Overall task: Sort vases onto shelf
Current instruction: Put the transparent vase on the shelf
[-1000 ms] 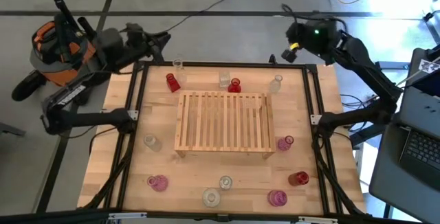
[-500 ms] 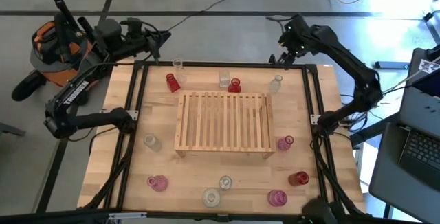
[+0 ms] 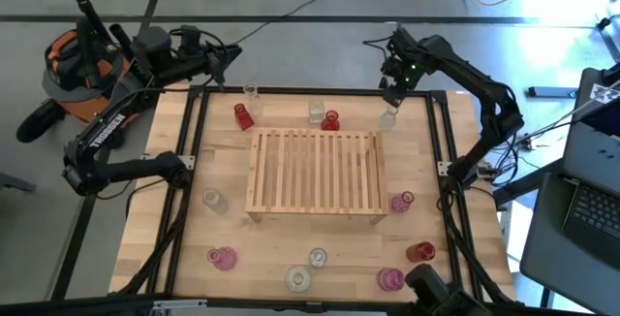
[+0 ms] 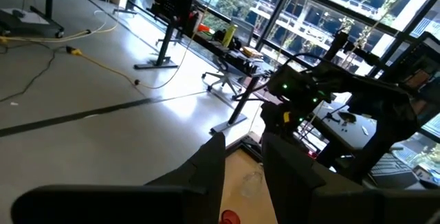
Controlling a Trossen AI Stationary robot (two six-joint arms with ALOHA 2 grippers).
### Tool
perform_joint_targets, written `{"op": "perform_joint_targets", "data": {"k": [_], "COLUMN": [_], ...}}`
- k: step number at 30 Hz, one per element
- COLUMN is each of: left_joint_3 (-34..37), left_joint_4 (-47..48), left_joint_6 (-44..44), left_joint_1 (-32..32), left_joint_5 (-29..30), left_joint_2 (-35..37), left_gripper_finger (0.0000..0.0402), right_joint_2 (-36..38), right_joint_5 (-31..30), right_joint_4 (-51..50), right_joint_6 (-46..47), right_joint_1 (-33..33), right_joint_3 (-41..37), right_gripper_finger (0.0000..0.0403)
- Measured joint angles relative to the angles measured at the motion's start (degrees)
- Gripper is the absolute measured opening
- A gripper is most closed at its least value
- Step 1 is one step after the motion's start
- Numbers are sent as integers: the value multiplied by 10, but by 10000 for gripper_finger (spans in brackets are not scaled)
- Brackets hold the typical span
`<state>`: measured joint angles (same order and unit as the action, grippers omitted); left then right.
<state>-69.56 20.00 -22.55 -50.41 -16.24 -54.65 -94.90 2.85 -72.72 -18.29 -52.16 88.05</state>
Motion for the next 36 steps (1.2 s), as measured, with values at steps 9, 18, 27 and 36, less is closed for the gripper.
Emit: {"op": "perform_joint_targets", "data": {"k": [9,18,27,36], "left_joint_3": [0,0,0,0], "left_joint_4": [2,2,2,6], "left_joint_6": [-11,-11,-11,-9], "left_joint_1": [0,0,0,0], "left_joint_5": [-15,-25,-26,-25], "left_joint_2": [-1,-1,-1,-1], "left_gripper_finger": [90,90,90,90], "right_joint_2": [1,0,2,0], "right_joint_5": [-8,10,61,32], "right_joint_4": [-4,34,61,82], "right_joint_6": [0,10,20,20], "right_joint_1": [0,0,0,0], "right_joint_3": [-18,-105,-116,-113], "right_gripper_finger": [131,131,131,131]}}
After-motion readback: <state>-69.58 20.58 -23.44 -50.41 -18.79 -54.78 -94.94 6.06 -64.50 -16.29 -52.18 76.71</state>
